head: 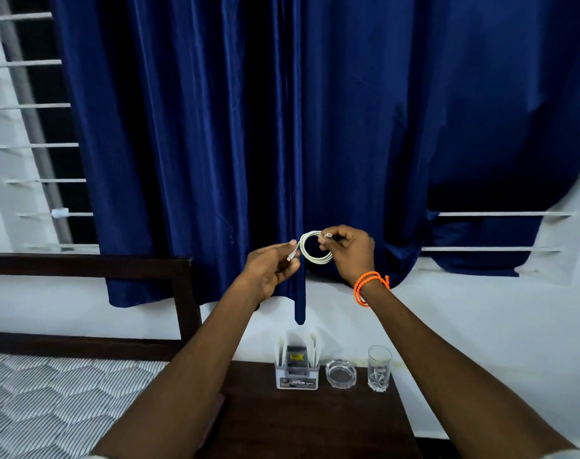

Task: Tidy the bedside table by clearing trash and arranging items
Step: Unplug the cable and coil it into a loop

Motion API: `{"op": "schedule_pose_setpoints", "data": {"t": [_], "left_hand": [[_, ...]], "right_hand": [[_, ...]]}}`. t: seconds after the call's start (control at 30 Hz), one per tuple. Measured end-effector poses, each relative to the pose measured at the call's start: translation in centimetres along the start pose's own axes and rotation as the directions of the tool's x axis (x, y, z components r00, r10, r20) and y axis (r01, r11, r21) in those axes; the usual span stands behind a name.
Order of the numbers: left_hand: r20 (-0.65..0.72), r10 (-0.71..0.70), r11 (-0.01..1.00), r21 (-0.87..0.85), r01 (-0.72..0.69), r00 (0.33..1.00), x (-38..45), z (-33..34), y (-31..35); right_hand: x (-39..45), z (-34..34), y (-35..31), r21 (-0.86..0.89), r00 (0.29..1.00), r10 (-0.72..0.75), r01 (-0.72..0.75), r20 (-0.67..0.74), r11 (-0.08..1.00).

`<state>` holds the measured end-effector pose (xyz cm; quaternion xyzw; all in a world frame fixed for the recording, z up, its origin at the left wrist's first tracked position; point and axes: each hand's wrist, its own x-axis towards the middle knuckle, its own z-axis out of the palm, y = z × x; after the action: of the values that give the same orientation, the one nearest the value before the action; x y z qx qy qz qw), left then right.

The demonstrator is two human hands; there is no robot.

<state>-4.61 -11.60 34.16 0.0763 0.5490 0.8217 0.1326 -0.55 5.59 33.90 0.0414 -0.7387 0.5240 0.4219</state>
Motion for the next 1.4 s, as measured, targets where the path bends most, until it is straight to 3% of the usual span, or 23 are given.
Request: {"op": "schedule_pose_setpoints", "data": {"t": [0.13, 0.47, 0.57, 0.7, 0.87, 1.03, 1.13, 1.27, 1.4], "left_hand": [[0.101, -0.037, 0.97, -0.237, 0.06, 0.994, -0.6, 0.2, 0.1], [-0.002, 0.08, 0.993, -0.086, -0.08, 0.997, -0.5, 1.2, -1.2], [0.064, 0.055, 0.996, -0.076, -0.05, 0.996, -0.3, 1.1, -1.2], [0.162, 0.078, 0.996, 0.025, -0.083, 0.984, -0.4, 0.8, -1.1], [-0.037, 0.297, 0.92, 0.279, -0.276, 0.954, -0.2, 1.0, -1.3], [-0.067, 0.484, 0.744, 0.557, -0.37, 0.873, 0.1, 1.4, -1.4], [-0.087, 0.404, 0.832, 0.449, -0.326, 0.911, 0.1, 1.5, -1.5], [0.042, 0.18, 0.962, 0.2, -0.185, 0.983, 0.2, 1.2, -1.6], [0.078, 0.126, 0.968, 0.209, -0.139, 0.989, 0.5, 0.2, -1.8]], "right_hand": [[-0.1, 0.1, 0.4, -0.01, 0.999, 0.001, -0.002, -0.046, 1.0], [-0.7, 0.8, -0.3, 0.122, 0.997, 0.063, -0.058, -0.041, 0.991], [-0.8, 0.8, -0.1, 0.166, 0.996, 0.078, -0.071, -0.039, 0.983], [-0.8, 0.6, 0.0, 0.229, 0.996, 0.09, -0.09, 0.013, 0.969], [-1.2, 1.0, -0.3, 0.368, 0.976, 0.196, -0.217, 0.093, 0.904], [-1.3, 1.5, 0.0, 0.506, 0.934, 0.311, -0.357, 0.177, 0.785], [-1.2, 1.5, -0.6, 0.554, 0.924, 0.334, -0.38, 0.187, 0.741], [-0.6, 0.9, -0.9, 0.587, 0.903, 0.378, -0.422, 0.205, 0.69], [-0.8, 0.3, -0.1, 0.51, 0.87, 0.406, -0.493, 0.28, 0.705]]}}
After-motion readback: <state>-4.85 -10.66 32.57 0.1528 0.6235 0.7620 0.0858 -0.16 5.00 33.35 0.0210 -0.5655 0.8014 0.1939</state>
